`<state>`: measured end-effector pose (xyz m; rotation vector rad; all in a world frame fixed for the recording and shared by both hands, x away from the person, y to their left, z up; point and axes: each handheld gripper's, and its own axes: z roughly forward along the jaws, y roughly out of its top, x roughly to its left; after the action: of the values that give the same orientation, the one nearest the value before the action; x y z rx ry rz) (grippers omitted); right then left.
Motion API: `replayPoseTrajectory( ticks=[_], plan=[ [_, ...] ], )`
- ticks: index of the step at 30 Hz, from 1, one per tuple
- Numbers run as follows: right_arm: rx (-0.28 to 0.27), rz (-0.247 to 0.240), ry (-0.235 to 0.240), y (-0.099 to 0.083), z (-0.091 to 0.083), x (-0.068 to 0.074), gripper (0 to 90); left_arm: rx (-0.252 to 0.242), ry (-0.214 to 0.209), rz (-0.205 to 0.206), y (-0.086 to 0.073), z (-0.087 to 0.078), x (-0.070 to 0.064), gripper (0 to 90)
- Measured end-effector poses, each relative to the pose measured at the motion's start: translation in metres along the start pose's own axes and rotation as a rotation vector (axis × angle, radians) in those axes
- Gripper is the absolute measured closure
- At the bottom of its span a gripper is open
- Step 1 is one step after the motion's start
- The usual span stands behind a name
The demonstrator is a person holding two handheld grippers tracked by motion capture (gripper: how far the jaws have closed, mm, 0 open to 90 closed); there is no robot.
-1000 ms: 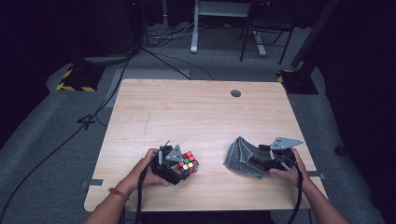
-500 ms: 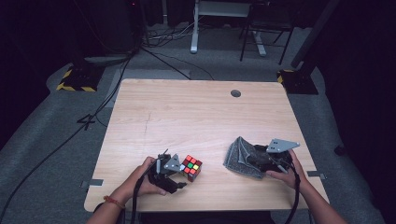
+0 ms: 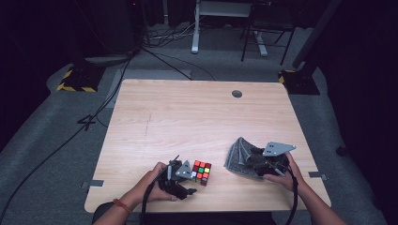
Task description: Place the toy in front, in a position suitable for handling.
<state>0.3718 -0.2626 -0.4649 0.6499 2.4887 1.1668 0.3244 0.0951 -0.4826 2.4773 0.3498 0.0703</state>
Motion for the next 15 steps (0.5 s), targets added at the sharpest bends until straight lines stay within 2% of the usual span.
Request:
replayPoseTrajectory(
  ticks=[3,5,6,7,8,11,12,15],
  plan=[
    [0.007,-0.006,0.009,0.001,0.003,0.003,36.8,0.007,-0.012,0.03,0.006,0.004,-0.004,36.4],
    [0.011,-0.013,0.016,0.002,0.005,0.005,36.6,0.015,0.002,0.054,0.008,0.007,-0.005,34.3],
    [0.01,-0.015,0.022,0.003,0.007,0.007,36.6,0.024,0.02,0.053,0.007,0.008,-0.004,29.8],
    [0.01,-0.019,0.023,0.003,0.008,0.008,36.4,0.024,0.02,0.046,0.006,0.008,-0.002,23.1],
    [0.012,-0.023,0.027,0.004,0.009,0.008,36.5,0.014,0.015,0.019,0.003,0.007,0.003,21.0],
    [0.017,-0.03,0.042,0.006,0.014,0.013,36.3,-0.016,0.03,-0.019,-0.003,0.001,0.012,18.3],
    [0.021,-0.037,0.045,0.007,0.017,0.015,36.0,-0.024,0.034,-0.025,-0.004,0.0,0.014,15.5],
    [0.025,-0.049,0.063,0.01,0.023,0.02,35.7,-0.068,0.054,-0.037,-0.002,-0.002,0.023,15.3]
  ],
)
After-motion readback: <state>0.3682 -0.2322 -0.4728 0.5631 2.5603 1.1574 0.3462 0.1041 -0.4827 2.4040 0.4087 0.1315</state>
